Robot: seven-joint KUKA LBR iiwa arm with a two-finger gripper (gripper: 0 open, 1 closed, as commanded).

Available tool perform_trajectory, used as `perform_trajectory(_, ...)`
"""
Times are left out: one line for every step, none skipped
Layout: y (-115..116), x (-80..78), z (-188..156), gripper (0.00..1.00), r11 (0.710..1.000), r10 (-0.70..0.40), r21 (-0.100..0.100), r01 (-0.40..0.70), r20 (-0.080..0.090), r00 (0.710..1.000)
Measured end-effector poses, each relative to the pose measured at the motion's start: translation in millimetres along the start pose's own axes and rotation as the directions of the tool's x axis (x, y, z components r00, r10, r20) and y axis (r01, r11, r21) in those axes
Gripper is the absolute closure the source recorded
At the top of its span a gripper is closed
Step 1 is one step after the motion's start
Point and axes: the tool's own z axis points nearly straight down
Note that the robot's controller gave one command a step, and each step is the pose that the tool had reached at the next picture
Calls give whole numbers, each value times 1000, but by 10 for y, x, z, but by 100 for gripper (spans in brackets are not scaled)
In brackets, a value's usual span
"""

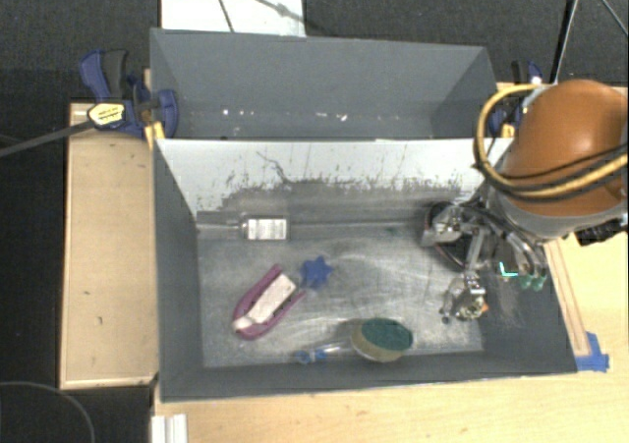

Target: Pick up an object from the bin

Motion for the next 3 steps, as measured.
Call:
perform_trajectory(378,-244,1148,0,965,-262,-1,262,0,965)
perform_trajectory(-5,37,1526,0,728,-685,14,685,20,728)
perform_trajectory(629,-116,1530,0,764,-646,6,646,9,764)
